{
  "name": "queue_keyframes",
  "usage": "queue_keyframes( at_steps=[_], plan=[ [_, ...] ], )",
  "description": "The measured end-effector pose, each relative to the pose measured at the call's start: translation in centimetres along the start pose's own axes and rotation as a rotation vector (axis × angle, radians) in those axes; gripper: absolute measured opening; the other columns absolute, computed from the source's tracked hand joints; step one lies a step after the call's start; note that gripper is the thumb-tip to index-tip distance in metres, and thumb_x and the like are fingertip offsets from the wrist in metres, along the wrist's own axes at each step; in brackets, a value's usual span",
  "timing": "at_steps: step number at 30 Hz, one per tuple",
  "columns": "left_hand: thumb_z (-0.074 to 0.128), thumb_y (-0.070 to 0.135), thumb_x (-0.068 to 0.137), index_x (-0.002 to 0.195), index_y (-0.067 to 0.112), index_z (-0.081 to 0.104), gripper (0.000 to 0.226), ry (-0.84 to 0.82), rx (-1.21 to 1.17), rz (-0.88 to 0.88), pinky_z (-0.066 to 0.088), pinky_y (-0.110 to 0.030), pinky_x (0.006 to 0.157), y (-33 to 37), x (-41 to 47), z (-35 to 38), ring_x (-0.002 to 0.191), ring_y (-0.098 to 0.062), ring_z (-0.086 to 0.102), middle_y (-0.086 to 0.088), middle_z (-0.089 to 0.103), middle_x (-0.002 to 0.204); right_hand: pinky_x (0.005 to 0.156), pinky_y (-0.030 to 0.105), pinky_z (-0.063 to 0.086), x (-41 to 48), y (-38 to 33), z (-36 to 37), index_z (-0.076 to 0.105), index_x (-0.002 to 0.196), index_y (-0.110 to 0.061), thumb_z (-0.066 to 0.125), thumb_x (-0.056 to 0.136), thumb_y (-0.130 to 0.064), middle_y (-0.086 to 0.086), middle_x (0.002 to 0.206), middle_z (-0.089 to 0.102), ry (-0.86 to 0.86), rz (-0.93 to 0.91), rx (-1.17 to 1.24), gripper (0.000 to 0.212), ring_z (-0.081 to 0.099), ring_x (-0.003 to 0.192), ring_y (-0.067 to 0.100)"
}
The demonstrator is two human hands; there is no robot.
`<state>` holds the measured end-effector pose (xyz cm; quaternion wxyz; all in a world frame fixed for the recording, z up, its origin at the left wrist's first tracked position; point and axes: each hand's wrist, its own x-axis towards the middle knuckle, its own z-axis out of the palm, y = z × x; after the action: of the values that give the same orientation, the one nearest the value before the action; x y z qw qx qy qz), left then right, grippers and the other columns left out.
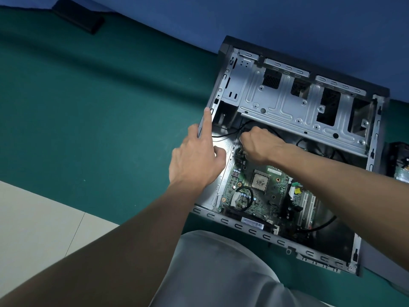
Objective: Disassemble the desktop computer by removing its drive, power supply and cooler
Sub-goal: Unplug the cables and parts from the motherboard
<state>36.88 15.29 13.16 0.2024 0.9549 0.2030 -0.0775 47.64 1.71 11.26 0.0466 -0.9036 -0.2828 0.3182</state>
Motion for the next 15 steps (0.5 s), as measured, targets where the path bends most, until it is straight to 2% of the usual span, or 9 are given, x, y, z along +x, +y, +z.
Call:
queue_keyframes(
  at_steps=[2, 3, 5, 7, 9, 10, 12, 13, 15],
  plan=[
    [0.047, 0.036, 0.09, 0.155, 0.026, -0.004, 0.083, 0.001, -0.002, 0.003, 0.032, -0.037, 0.063, 0.1, 0.0, -0.1, 0.072, -0.022, 0.041, -0.009, 0.048, 0.122, 0.047, 0.028, 0.031, 0.2, 0.2, 0.0, 0.042, 0.056, -0.006, 0.044, 0.082, 0.001, 0.009, 0.056, 0.042, 0.012, 0.048, 0.045, 0.027, 0.045, 0.052, 0.023],
    [0.047, 0.036, 0.09, 0.155, 0.026, -0.004, 0.083, 0.0, -0.002, 0.005, 0.031, -0.037, 0.063, 0.0, 0.0, -0.1, 0.071, -0.022, 0.04, -0.009, 0.048, 0.122, 0.049, 0.029, 0.037, 0.3, 0.4, 0.0, 0.052, 0.061, 0.0, 0.045, 0.08, 0.002, 0.013, 0.061, 0.051, 0.022, 0.069, 0.067, 0.021, 0.053, 0.057, 0.028],
    [0.047, 0.036, 0.089, 0.155, 0.027, -0.003, 0.083, 0.0, -0.002, 0.007, 0.03, -0.037, 0.063, 0.0, -0.1, -0.1, 0.071, -0.021, 0.039, -0.009, 0.049, 0.122, 0.059, 0.033, 0.05, 0.4, 0.8, 0.2, 0.066, 0.084, 0.004, 0.048, 0.082, 0.0, 0.017, 0.078, 0.064, 0.021, 0.075, 0.07, 0.019, 0.063, 0.072, 0.033],
    [0.048, 0.036, 0.089, 0.155, 0.027, -0.002, 0.083, 0.001, -0.002, 0.004, 0.03, -0.037, 0.063, 0.0, -0.2, 0.0, 0.07, -0.022, 0.039, -0.009, 0.049, 0.121, 0.055, 0.032, 0.046, 0.2, 0.9, 0.6, 0.064, 0.086, -0.004, 0.049, 0.096, -0.02, 0.009, 0.074, 0.062, 0.011, 0.079, 0.009, 0.024, 0.059, 0.067, 0.024],
    [0.048, 0.036, 0.089, 0.155, 0.027, -0.002, 0.083, 0.001, -0.002, 0.002, 0.03, -0.037, 0.063, 0.0, -0.2, 0.0, 0.069, -0.022, 0.039, -0.008, 0.049, 0.12, 0.057, 0.032, 0.043, 0.0, 0.8, 0.9, 0.052, 0.074, -0.011, 0.034, 0.102, -0.044, 0.004, 0.067, 0.054, 0.039, 0.122, -0.067, 0.047, 0.051, 0.058, 0.018],
    [0.047, 0.036, 0.089, 0.155, 0.026, -0.003, 0.083, 0.001, -0.002, 0.001, 0.03, -0.037, 0.063, 0.0, -0.2, 0.0, 0.069, -0.022, 0.04, -0.008, 0.049, 0.12, 0.06, 0.033, 0.042, 0.0, 0.8, 1.0, 0.048, 0.071, -0.013, 0.029, 0.103, -0.044, 0.004, 0.067, 0.052, 0.062, 0.139, -0.097, 0.048, 0.049, 0.057, 0.017],
    [0.047, 0.036, 0.089, 0.155, 0.026, -0.003, 0.083, -0.002, 0.001, -0.001, 0.031, -0.036, 0.063, -0.1, -0.3, 0.0, 0.07, -0.023, 0.04, -0.008, 0.048, 0.12, 0.06, 0.033, 0.038, 0.0, 0.5, 0.9, 0.042, 0.067, -0.014, 0.038, 0.1, -0.024, 0.004, 0.067, 0.048, 0.083, 0.148, -0.126, 0.035, 0.043, 0.056, 0.015],
    [0.047, 0.036, 0.09, 0.155, 0.026, -0.003, 0.083, -0.005, 0.002, -0.002, 0.031, -0.036, 0.063, -0.1, -0.3, 0.0, 0.07, -0.023, 0.04, -0.008, 0.048, 0.121, 0.058, 0.032, 0.035, 0.0, 0.3, 0.8, 0.04, 0.065, -0.014, 0.045, 0.093, -0.013, 0.004, 0.066, 0.045, 0.082, 0.148, -0.126, 0.028, 0.04, 0.055, 0.015],
    [0.046, 0.036, 0.09, 0.155, 0.027, -0.004, 0.082, -0.003, 0.004, -0.004, 0.032, -0.036, 0.063, -0.2, -0.3, 0.1, 0.071, -0.023, 0.041, -0.008, 0.048, 0.121, 0.051, 0.029, 0.028, 0.1, -0.2, 0.7, 0.037, 0.064, -0.014, 0.051, 0.081, -0.002, 0.003, 0.064, 0.04, 0.083, 0.136, -0.11, 0.025, 0.037, 0.054, 0.015]
  ],
)
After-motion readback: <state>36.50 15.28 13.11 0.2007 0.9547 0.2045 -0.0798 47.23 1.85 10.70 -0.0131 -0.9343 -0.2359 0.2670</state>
